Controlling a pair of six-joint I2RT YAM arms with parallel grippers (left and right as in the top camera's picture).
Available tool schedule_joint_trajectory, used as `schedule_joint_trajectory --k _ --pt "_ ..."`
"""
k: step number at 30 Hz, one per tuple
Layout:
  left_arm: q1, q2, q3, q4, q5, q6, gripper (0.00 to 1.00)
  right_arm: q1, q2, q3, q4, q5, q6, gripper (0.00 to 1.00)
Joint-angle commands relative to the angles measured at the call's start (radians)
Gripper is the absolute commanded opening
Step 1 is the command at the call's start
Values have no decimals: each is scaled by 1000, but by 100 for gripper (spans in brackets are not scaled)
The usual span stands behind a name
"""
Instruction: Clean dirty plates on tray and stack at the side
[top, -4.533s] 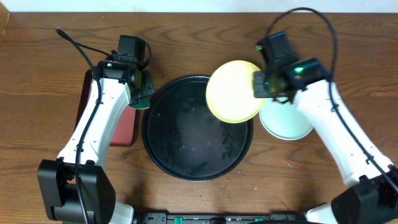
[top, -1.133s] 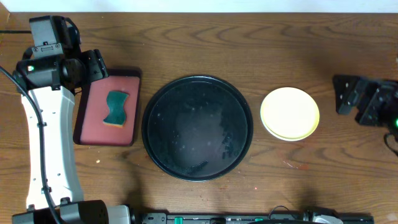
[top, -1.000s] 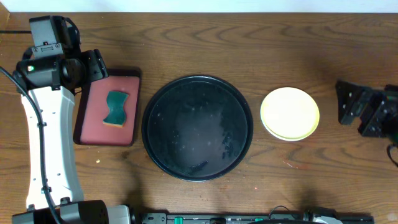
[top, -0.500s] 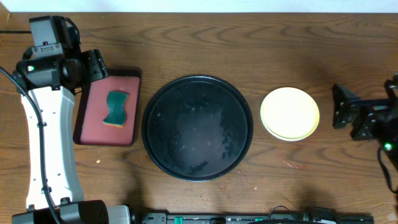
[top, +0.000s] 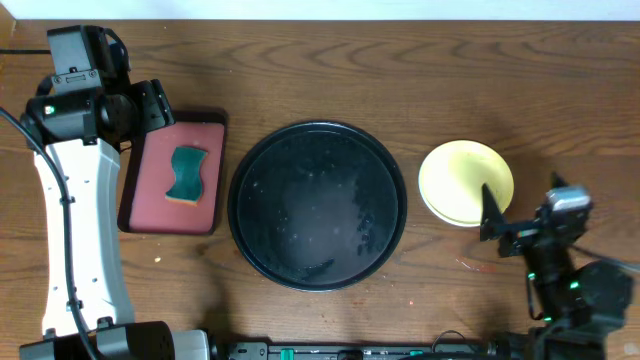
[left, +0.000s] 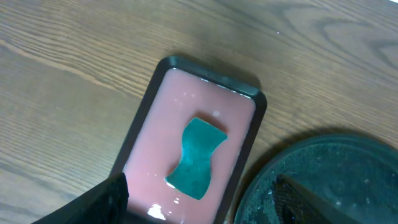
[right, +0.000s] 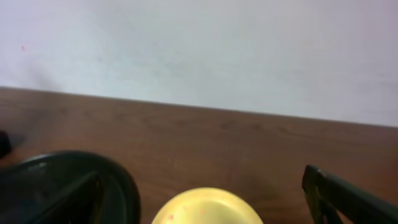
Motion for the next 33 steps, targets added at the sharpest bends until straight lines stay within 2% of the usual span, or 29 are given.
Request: schedule_joint_trajectory --k 1,6,13,16,25,33 --pt "1 1 2 -3 -4 -5 75 34 -87 -149 93 -25 -10 99" --pt "1 1 2 -3 -4 -5 75 64 -188 -298 219 -24 -11 99" --pt "1 1 2 -3 -4 -5 75 80 -298 -380 222 -3 -4 99" --pt "1 1 2 -3 -5 -6 75 82 -330 -420 247 -3 51 99" --pt "1 1 2 -3 -4 -5 75 114 -330 -421 138 0 70 99" --pt "1 1 2 -3 -4 -6 75 124 -330 -421 142 13 23 99"
